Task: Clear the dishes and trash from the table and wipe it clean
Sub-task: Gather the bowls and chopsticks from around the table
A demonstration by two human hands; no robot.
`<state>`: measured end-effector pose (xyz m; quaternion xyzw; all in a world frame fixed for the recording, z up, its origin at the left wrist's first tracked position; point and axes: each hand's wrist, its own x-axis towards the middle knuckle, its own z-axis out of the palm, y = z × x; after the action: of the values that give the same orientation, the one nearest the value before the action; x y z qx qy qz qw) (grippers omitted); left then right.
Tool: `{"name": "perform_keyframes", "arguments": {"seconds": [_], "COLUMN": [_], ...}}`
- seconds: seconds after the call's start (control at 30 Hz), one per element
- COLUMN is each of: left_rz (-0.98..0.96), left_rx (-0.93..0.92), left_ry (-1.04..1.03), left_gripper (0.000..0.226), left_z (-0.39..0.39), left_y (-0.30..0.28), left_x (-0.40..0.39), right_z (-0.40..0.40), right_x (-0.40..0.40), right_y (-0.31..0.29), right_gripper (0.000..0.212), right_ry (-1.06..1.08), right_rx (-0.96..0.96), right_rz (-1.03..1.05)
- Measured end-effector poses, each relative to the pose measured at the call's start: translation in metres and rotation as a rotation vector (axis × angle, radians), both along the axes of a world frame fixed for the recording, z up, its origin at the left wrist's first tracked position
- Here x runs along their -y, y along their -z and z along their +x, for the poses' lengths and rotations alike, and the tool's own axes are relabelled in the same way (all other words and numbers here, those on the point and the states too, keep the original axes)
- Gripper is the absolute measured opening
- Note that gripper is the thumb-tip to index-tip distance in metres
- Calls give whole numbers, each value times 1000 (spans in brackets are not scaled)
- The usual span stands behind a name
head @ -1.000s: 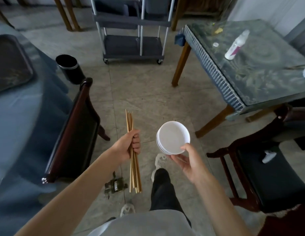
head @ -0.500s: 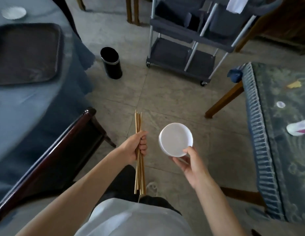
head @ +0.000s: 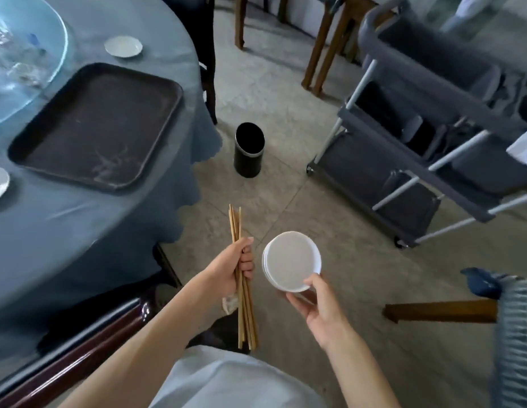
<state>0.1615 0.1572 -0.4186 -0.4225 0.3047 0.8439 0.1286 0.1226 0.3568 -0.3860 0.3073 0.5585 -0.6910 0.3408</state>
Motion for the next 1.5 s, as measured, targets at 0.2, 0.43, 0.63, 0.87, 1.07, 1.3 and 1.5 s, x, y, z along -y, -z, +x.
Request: {"name": "perform_keyframes", "arguments": {"seconds": [0.2,0.43,0.63,0.87,1.07,1.3,1.5], "left_rz": [-46,-86,-55,-49,-98,-82,-82], "left_rx": [-17,-32,-10,49,148,211,234], "left_ry": [-174,-448,-711,-1070,-1299,-1515,-1536], "left_gripper": [42,43,44,45,45,45,42], "left_z": [-61,-61,-47,-40,-43,-14,17], "left_y": [-12,-25,-19,-8,1,7,17], "left_x": [80,176,243,334,388,419,438], "right_z": [-96,-158,-190,-209,-201,-154,-112], "right_x": [94,214,330,491,606,696,726], "right_y": [-14,-33,-27,-4,8,19,36], "right_gripper": [32,39,43,40,40,41,45], "right_ry": [-211,-479,-783,-1188,-1514,-1743,-1679], "right_rx": [-39,-53,-41,-35,15,7,50], "right_rz": [5,-31,-70,-87,-29,7,28]}}
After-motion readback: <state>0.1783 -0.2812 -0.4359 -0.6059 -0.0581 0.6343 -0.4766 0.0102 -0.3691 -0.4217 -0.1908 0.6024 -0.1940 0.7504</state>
